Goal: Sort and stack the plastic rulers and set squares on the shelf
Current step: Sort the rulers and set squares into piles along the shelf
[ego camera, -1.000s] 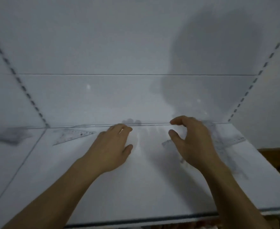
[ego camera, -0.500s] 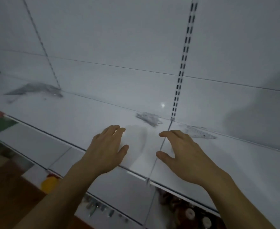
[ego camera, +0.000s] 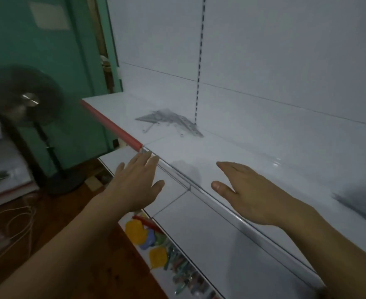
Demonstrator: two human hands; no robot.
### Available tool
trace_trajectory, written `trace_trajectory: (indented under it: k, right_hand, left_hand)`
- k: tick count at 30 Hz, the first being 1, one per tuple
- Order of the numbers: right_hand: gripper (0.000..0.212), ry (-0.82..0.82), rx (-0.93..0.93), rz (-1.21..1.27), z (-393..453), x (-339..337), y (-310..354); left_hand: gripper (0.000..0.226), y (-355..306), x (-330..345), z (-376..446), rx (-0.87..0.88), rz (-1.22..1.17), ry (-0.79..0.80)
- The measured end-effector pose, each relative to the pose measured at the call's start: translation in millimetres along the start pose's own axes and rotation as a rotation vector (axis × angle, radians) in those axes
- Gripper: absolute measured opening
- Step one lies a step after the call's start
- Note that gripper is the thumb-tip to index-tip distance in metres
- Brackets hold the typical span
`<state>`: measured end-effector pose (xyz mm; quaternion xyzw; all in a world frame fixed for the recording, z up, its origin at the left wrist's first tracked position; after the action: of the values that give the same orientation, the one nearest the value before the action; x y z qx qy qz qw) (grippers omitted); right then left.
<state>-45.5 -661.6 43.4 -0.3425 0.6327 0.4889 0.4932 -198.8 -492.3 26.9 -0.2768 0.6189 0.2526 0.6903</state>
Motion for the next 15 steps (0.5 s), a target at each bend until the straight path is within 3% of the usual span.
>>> trace_trajectory:
  k: [7,15]
  right_hand:
    - [0.075,0.075,-0.1,-0.039,124.3,18.9,36.9]
    - [0.07,0.113,-0.106,-0.028,274.1,27.1,21.7]
  left_hand:
    - [0.072,74.1,9.9,69.4,-0.066,0.032,0.033]
    - [0.073,150.9,28.3,176.9,-0.146,0.016,0.132]
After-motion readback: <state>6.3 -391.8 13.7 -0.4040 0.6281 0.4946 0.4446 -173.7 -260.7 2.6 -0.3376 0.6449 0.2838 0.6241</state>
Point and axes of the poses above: each hand's wrist, its own z-axis towards the middle knuckle, its own x-axis out of the palm, y = z × x, the point moved 8 cm from there along z, towards the middle knuckle, and after that the axes turned 4 degrees about -x, right-handed, at the moved point
